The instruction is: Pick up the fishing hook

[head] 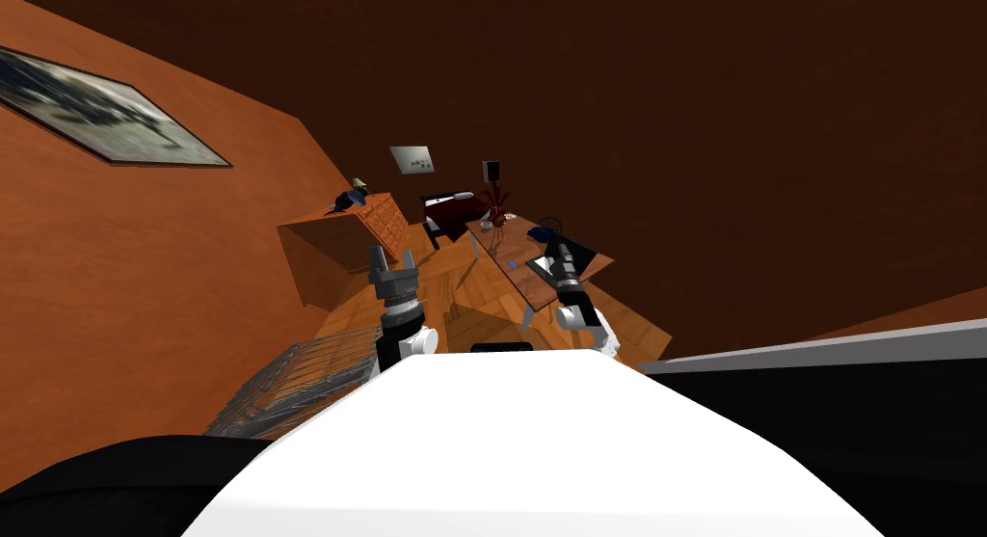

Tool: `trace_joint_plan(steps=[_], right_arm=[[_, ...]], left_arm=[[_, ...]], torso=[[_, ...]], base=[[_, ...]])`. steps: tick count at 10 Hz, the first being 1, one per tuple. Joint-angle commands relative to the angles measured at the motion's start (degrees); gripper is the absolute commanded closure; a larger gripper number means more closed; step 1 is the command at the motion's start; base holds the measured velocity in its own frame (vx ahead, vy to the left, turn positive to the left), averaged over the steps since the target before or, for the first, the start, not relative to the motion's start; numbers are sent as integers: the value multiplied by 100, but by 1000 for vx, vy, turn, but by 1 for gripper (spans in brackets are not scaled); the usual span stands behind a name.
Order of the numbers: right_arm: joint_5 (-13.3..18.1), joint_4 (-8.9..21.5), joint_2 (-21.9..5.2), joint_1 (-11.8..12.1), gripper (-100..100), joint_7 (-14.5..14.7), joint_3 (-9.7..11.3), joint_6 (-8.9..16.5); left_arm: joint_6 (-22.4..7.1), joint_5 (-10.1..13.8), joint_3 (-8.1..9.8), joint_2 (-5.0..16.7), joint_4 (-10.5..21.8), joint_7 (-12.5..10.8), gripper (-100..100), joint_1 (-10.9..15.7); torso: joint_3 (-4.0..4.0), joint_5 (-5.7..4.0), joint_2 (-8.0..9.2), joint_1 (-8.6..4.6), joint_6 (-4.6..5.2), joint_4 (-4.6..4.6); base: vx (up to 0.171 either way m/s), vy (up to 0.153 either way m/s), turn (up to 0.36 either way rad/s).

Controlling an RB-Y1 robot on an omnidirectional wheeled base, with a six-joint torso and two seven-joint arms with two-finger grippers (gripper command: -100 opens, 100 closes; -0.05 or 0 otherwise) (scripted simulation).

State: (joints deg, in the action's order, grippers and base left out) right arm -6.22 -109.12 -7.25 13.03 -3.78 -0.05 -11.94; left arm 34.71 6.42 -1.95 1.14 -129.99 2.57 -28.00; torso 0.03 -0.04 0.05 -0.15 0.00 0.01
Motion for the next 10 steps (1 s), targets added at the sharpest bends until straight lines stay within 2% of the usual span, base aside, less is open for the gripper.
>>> trace_joint_plan(steps=[1,2,3,4,5,6,7,8,9,10], right_arm=[[-59,189,-11,-72,-100,-59,-7,83],[-195,399,-51,-280,-100,-175,-48,219],[-195,486,-51,-280,-100,-175,-48,219],[-337,659,-85,-495,-100,-293,-92,360],[-337,797,-85,-495,-100,-293,-92,360],[-484,1001,-111,-717,-100,-412,-141,505],[-484,1118,-111,-717,-100,-412,-141,505],[-635,1321,-132,-943,-100,-531,-193,655],[-635,1450,-132,-943,-100,-531,-193,655],[-789,1613,-148,-1158,-100,-649,-249,808]], left_arm=[[0,0,0,0,0,0,0,0],[0,0,0,0,0,0,0,0],[0,0,0,0,0,0,0,0],[0,0,0,0,0,0,0,0],[0,0,0,0,0,0,0,0],[0,0,0,0,0,0,0,0],[0,0,0,0,0,0,0,0],[0,0,0,0,0,0,0,0],[0,0,0,0,0,0,0,0],[0,0,0,0,0,0,0,0]], torso=[[0,0,0,0,0,0],[0,1,0,4,1,0],[0,1,1,4,1,0],[0,1,0,6,2,0],[0,1,0,4,0,0],[-1,1,-1,4,2,-1],[0,1,0,4,0,0],[0,1,-1,5,2,-1],[0,1,-1,2,1,0],[-1,0,-2,4,3,-1]], base=[[-18,-26,27],[-23,-28,31],[-17,-22,28],[-22,-28,42],[-17,-27,25],[-22,-30,46],[-17,-26,20],[-19,-34,32],[-12,-29,24],[-14,-28,34]])
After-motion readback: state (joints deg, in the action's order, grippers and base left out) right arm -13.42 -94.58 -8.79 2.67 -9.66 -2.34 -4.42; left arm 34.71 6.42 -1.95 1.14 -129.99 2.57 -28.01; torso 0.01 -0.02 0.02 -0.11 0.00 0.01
